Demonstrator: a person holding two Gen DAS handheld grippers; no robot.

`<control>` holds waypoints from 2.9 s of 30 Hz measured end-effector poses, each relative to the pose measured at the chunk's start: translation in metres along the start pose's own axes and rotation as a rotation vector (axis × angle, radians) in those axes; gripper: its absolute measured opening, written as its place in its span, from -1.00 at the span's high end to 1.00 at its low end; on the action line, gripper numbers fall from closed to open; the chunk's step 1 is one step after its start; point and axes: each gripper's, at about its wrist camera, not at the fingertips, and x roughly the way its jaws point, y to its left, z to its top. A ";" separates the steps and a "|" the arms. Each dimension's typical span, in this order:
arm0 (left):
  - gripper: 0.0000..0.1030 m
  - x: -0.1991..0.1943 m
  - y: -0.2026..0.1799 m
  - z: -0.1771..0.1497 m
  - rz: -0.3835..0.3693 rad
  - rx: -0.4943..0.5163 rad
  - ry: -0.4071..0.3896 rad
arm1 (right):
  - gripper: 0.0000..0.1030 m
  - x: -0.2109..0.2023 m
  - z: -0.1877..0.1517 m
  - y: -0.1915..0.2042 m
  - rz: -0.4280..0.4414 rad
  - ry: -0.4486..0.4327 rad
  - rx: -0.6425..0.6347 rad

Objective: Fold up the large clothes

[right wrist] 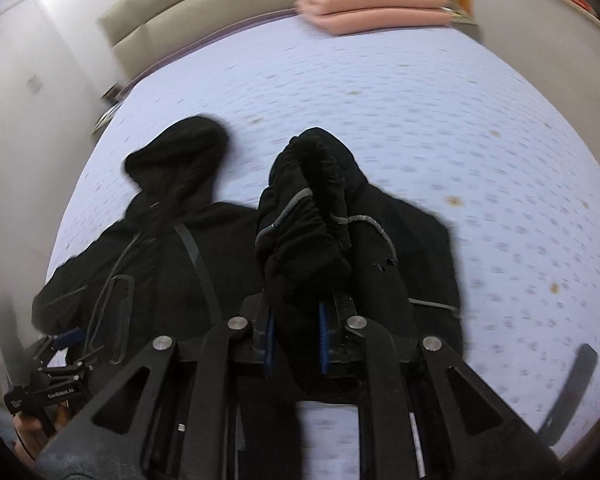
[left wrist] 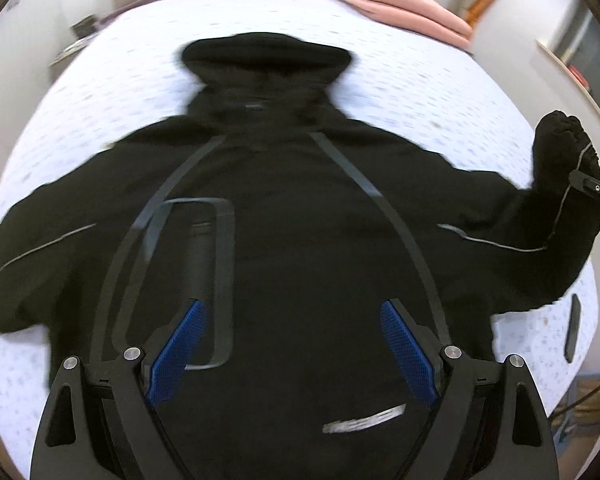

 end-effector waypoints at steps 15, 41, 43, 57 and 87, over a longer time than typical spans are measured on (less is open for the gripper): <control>-0.75 -0.011 0.174 -0.031 0.065 -0.200 0.012 | 0.73 0.125 -0.031 0.252 0.179 0.191 -0.254; -0.75 0.021 0.202 -0.017 -0.033 -0.232 0.030 | -0.16 0.117 -0.044 0.228 0.034 0.199 -0.234; -0.75 0.028 0.194 -0.007 -0.069 -0.224 0.017 | -0.08 0.119 -0.042 0.191 -0.120 0.178 -0.195; -0.33 0.093 0.157 0.042 -0.222 -0.163 0.068 | 0.63 0.199 -0.061 0.117 -0.129 0.342 -0.063; 0.20 0.030 0.218 0.037 -0.192 -0.197 -0.036 | -0.04 0.150 -0.068 0.111 -0.150 0.359 -0.096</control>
